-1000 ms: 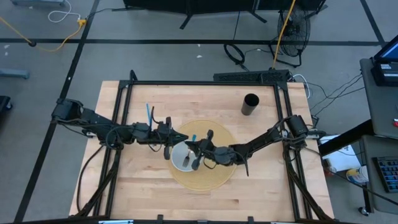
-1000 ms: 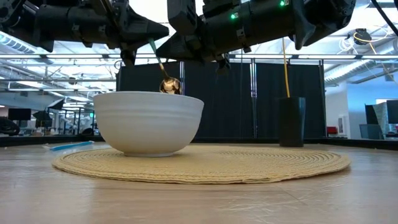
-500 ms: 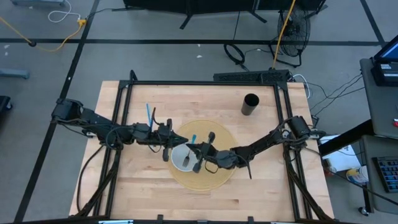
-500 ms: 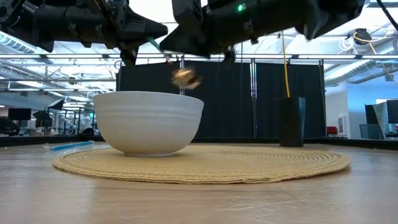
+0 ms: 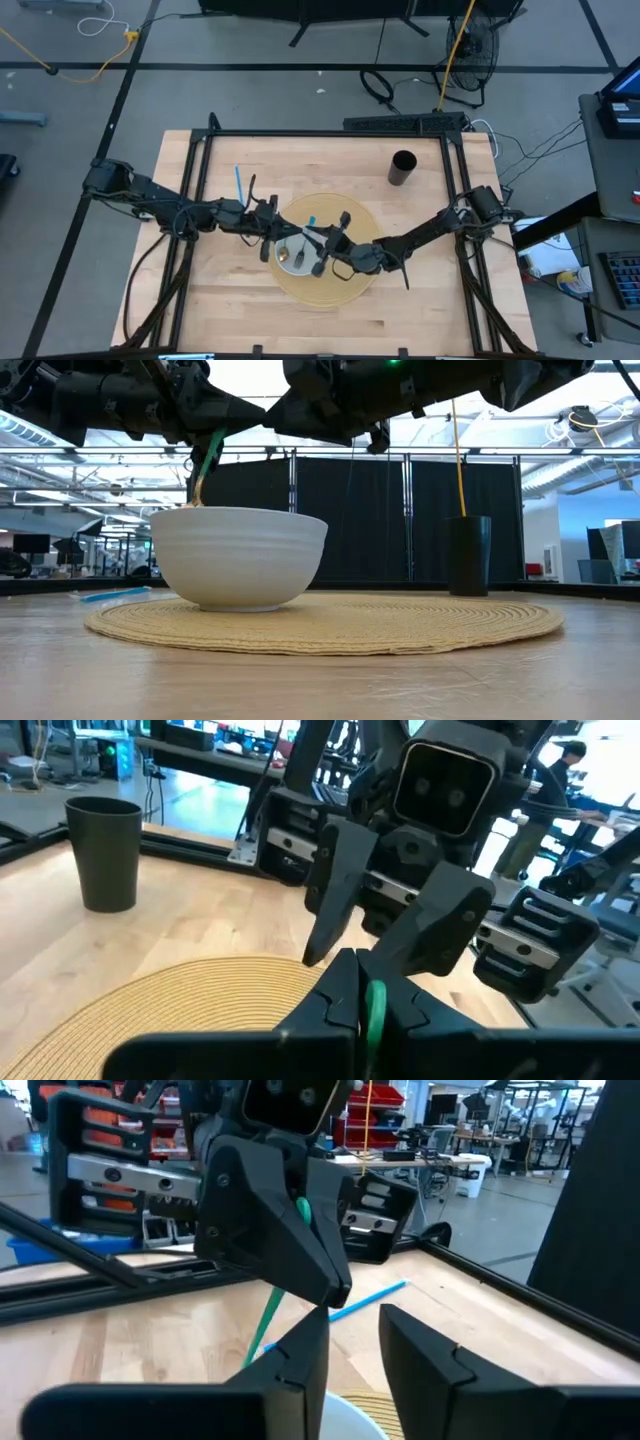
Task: Pick & Place Utensil
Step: Put the green spoon into the white bowl on the brown mat, then put the black cup on the brown mat to the right of the white bowl
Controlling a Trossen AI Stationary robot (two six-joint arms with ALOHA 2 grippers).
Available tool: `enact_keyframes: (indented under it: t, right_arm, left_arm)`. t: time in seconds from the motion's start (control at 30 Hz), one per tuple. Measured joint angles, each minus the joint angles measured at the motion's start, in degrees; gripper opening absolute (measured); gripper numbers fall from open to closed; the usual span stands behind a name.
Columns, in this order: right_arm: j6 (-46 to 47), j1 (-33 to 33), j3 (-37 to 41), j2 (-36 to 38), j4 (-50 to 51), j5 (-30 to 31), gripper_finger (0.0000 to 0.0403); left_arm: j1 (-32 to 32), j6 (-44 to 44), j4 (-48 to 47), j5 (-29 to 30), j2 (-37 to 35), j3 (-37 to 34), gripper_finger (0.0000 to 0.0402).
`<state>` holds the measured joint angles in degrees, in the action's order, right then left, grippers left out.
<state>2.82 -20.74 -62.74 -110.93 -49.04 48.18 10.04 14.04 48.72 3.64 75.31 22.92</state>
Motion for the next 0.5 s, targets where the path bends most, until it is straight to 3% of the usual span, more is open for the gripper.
enact_keyframes:
  t: [0.23, 0.5]
  right_arm:
    - [-7.3, -1.89, 0.0, 1.9, -0.67, 0.89, 0.0113]
    - [-15.22, -6.99, 0.0, 7.28, 4.84, 15.59, 0.0121]
  left_arm:
    - [0.0, -0.2, -1.7, 0.95, 0.0, 0.0, 0.0]
    - [-0.88, -1.4, -2.3, 2.6, 0.0, 0.0, 0.0]
